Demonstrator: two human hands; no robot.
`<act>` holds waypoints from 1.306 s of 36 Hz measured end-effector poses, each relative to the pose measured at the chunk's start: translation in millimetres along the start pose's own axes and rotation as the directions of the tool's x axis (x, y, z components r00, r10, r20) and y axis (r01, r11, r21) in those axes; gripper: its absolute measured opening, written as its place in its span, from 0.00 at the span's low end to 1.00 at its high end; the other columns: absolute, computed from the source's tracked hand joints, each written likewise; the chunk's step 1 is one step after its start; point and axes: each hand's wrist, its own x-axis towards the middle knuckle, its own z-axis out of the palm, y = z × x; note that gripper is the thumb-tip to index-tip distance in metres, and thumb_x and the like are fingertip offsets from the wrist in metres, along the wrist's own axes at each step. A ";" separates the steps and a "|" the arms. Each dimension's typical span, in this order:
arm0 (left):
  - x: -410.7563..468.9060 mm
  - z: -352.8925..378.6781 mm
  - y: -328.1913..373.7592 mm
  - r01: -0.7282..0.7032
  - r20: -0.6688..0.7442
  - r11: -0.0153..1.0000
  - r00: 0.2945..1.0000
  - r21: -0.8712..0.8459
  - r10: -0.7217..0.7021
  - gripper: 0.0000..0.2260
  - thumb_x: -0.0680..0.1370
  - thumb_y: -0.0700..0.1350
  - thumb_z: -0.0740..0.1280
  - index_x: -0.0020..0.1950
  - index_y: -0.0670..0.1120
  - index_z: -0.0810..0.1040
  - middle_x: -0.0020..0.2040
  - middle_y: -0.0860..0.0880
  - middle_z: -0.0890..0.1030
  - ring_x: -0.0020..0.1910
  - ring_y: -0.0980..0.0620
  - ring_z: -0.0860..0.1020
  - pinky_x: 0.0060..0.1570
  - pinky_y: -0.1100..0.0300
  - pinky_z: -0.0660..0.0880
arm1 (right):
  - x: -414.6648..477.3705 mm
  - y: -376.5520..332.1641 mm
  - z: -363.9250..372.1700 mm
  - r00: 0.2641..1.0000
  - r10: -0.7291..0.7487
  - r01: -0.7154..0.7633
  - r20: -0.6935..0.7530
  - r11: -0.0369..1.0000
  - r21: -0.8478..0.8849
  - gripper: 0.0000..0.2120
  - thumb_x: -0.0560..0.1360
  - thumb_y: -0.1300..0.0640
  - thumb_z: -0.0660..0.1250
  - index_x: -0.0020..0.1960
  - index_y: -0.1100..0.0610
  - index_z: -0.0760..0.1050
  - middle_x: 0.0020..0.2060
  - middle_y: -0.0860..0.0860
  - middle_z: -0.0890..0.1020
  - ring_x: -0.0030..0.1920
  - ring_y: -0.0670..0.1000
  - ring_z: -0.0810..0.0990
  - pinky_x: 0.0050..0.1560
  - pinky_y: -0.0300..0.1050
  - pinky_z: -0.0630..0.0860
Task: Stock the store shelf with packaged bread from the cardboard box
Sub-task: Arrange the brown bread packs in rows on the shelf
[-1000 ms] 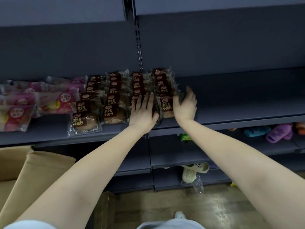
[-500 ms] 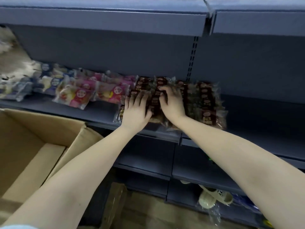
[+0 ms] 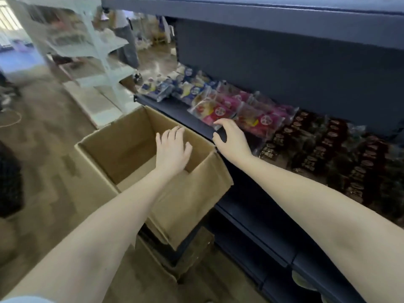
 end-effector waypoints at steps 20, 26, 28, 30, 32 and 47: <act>-21.6 -8.4 -139.0 0.268 0.122 0.958 0.953 0.099 -0.279 0.22 0.77 0.44 0.59 0.71 0.46 0.67 0.69 0.48 0.71 0.68 0.44 0.67 0.72 0.42 0.52 | 36.8 -52.9 118.4 0.980 -0.064 0.068 0.190 0.998 -0.014 0.17 0.78 0.54 0.62 0.65 0.56 0.71 0.67 0.50 0.69 0.68 0.48 0.67 0.64 0.42 0.65; -26.5 3.1 -147.7 0.321 0.160 0.939 0.927 0.125 -0.339 0.22 0.76 0.45 0.60 0.72 0.47 0.67 0.69 0.49 0.71 0.68 0.43 0.67 0.72 0.43 0.53 | 47.5 -45.7 126.3 0.971 -0.040 0.048 0.236 0.998 -0.028 0.15 0.78 0.53 0.63 0.63 0.55 0.73 0.68 0.49 0.67 0.70 0.49 0.66 0.67 0.45 0.64; -23.3 3.1 -146.5 0.337 0.158 0.933 0.922 0.127 -0.354 0.23 0.76 0.45 0.60 0.72 0.47 0.67 0.69 0.49 0.71 0.68 0.44 0.67 0.72 0.43 0.53 | 52.5 -45.5 127.4 0.970 -0.043 0.049 0.240 0.999 -0.019 0.15 0.78 0.53 0.63 0.63 0.55 0.73 0.68 0.49 0.67 0.70 0.49 0.66 0.67 0.44 0.64; -18.9 2.0 -145.1 0.343 0.153 0.929 0.919 0.137 -0.362 0.23 0.76 0.45 0.60 0.72 0.47 0.67 0.69 0.49 0.71 0.68 0.44 0.68 0.72 0.43 0.54 | 56.9 -46.4 128.7 0.968 -0.054 0.059 0.245 0.998 -0.014 0.15 0.78 0.54 0.62 0.63 0.55 0.73 0.69 0.49 0.67 0.69 0.49 0.66 0.66 0.45 0.65; -14.0 -0.3 -142.7 0.357 0.156 0.924 0.913 0.136 -0.376 0.23 0.77 0.45 0.60 0.72 0.47 0.66 0.69 0.49 0.71 0.68 0.44 0.68 0.72 0.43 0.55 | 59.8 -47.9 129.2 0.966 -0.073 0.078 0.247 0.997 -0.011 0.15 0.78 0.54 0.62 0.63 0.56 0.73 0.68 0.49 0.67 0.69 0.48 0.67 0.65 0.44 0.65; 73.7 22.9 -34.9 0.117 0.090 0.993 0.989 0.001 -0.117 0.21 0.76 0.43 0.61 0.70 0.45 0.69 0.68 0.45 0.73 0.67 0.43 0.69 0.71 0.42 0.56 | 87.4 11.6 38.8 0.996 0.024 -0.019 0.089 0.998 -0.052 0.15 0.79 0.56 0.61 0.63 0.61 0.72 0.67 0.53 0.68 0.67 0.51 0.68 0.64 0.42 0.65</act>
